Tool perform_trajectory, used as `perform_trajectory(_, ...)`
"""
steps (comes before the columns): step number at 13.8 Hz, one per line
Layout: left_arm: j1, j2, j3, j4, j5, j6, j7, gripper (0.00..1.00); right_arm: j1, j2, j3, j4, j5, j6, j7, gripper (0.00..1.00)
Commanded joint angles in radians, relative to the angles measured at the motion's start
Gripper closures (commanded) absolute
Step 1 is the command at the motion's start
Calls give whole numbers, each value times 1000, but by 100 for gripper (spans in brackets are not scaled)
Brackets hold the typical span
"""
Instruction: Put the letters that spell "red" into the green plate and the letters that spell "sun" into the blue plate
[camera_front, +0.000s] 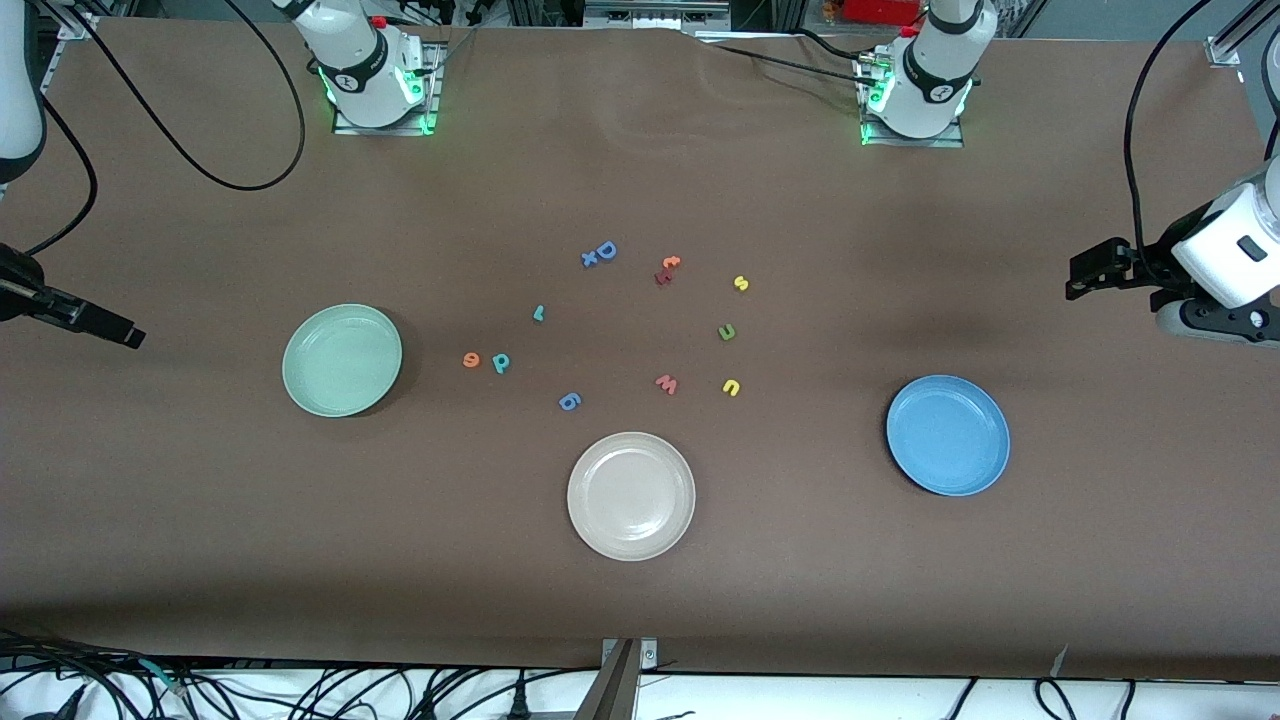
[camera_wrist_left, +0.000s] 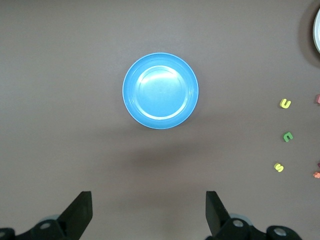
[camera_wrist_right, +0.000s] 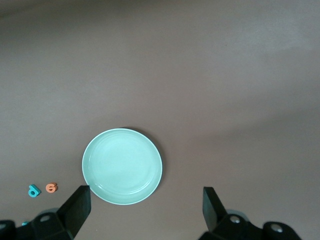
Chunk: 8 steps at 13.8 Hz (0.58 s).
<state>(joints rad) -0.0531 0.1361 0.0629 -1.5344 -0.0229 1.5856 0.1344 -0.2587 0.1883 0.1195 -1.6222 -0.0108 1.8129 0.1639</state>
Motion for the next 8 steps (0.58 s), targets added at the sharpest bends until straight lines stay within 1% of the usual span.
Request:
perform_trajectory(1, 6, 11, 1, 25, -11, -7, 20, 0, -4, -9, 3, -1, 14, -20, -7, 1)
perform_trajectory(8, 6, 11, 1, 25, -11, -7, 22, 0, -2, -7, 6, -4, 15, -29, 5, 1)
